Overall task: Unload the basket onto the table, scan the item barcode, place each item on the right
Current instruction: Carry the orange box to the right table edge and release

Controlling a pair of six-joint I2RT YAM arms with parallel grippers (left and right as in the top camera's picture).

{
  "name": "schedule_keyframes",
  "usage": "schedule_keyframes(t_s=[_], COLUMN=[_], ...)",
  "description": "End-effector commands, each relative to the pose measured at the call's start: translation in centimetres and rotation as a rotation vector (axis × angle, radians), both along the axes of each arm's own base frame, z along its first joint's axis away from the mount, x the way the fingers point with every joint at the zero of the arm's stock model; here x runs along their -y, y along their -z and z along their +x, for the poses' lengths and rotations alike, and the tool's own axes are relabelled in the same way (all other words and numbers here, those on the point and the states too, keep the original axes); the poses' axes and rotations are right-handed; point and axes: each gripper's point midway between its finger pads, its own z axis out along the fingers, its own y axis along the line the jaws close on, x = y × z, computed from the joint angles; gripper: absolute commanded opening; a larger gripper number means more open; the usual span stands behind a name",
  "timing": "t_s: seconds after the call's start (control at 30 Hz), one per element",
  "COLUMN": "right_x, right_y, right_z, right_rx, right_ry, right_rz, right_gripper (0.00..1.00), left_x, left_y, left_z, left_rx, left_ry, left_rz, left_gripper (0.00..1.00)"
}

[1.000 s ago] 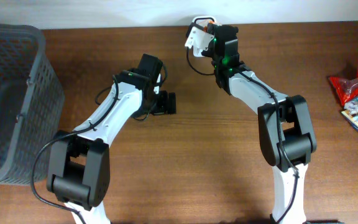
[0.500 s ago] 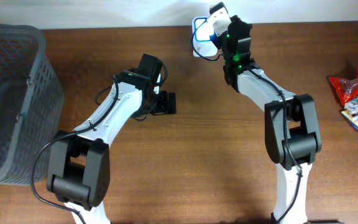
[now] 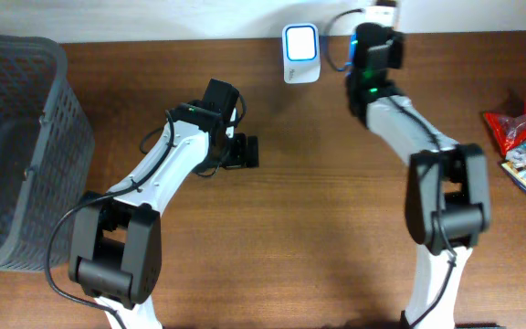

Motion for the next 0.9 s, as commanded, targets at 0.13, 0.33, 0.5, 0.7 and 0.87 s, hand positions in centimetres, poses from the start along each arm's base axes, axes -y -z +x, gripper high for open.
schedule_keyframes(t_s=[0.13,0.33,0.5,0.7,0.87], right_x=[18.5,26.3,29.9,30.8,27.1], right_y=[4.3,9.2,9.8,1.8,-8.6], right_z=[-11.2,-18.3,-21.9,-23.4,-26.0], right_rx=[-0.156,-0.249,-0.263,-0.145,0.018], right_ry=[0.540,0.687,0.773,0.755,0.624], right_rz=[0.333,0.655,0.687,0.601,0.628], right_gripper=[0.04,0.04,0.93,0.99,0.99], left_x=[-0.2,-0.2,-0.2,-0.2,-0.2], left_y=[-0.6,-0.6,-0.6,-0.6,-0.6], left_z=[0.6,0.6,0.6,0.6,0.6], left_rx=[0.019,0.019,0.019,0.019,0.019], left_ry=[-0.010,-0.010,-0.010,-0.010,-0.010], left_rz=[-0.001,-0.001,-0.001,-0.001,-0.001], left_gripper=[0.99,0.99,0.99,0.99,0.99])
